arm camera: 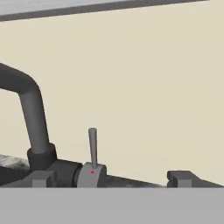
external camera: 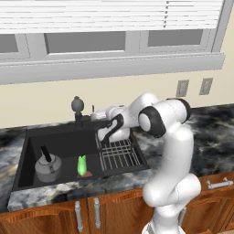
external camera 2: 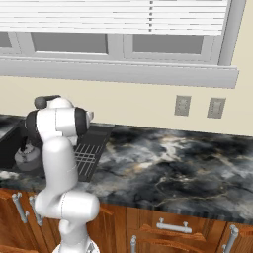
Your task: Pick the jar and kettle and place them in the sink. Then turn on the water.
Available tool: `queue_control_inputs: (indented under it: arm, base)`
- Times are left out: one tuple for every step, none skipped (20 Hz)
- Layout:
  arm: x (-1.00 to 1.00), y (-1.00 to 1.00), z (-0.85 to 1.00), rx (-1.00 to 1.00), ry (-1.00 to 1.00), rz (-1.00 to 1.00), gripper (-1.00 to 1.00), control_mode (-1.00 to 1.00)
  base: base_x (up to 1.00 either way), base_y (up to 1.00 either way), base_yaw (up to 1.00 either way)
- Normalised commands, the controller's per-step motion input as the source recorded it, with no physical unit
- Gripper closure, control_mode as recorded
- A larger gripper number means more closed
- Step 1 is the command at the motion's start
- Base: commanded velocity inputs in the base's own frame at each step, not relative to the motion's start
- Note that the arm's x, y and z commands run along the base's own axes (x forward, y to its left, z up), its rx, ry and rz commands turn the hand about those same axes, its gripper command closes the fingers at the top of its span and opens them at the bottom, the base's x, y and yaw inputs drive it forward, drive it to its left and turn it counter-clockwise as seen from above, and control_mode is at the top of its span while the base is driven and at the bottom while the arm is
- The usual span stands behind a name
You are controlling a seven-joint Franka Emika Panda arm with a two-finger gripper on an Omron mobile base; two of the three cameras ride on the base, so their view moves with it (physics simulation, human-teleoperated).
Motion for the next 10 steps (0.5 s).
queue_control_inputs:
  arm:
    - [0.21, 0.02, -0.05, 0.00, 0.00, -0.03, -1.00, -1.00]
    - [0.23, 0.04, -0.02, 0.00, 0.00, -0.03, -1.00, -1.00]
    - [0.25, 0.06, -0.01, 0.00, 0.00, -0.03, -1.00, -1.00]
    - [0.24, 0.06, -0.03, 0.00, 0.00, -0.03, -1.00, -1.00]
    - [0.19, 0.04, -0.02, 0.00, 0.00, -0.03, -1.00, -1.00]
    - [0.15, 0.04, -0.01, 0.00, 0.00, -0.03, -1.00, -1.00]
    - [0.11, 0.06, 0.00, 0.00, 0.00, -0.02, -1.00, -1.00]
    - [0.06, 0.08, 0.00, 0.00, 0.00, -0.01, -1.00, -1.00]
    - [0.04, 0.09, 0.00, 0.00, 0.00, -0.01, -1.00, -1.00]
    - [0.04, 0.11, 0.00, 0.00, 0.00, -0.01, -1.00, -1.00]
  base:
    - [0.00, 0.00, 0.00]
    - [0.00, 0.00, 0.00]
    - [0.00, 0.00, 0.00]
    - [0.00, 0.00, 0.00]
    - [0.00, 0.00, 0.00]
    - [0.00, 0.00, 0.00]
    - [0.00, 0.00, 0.00]
    - [0.00, 0.00, 0.00]
    - [0.00, 0.00, 0.00]
    - [0.00, 0.00, 0.00]
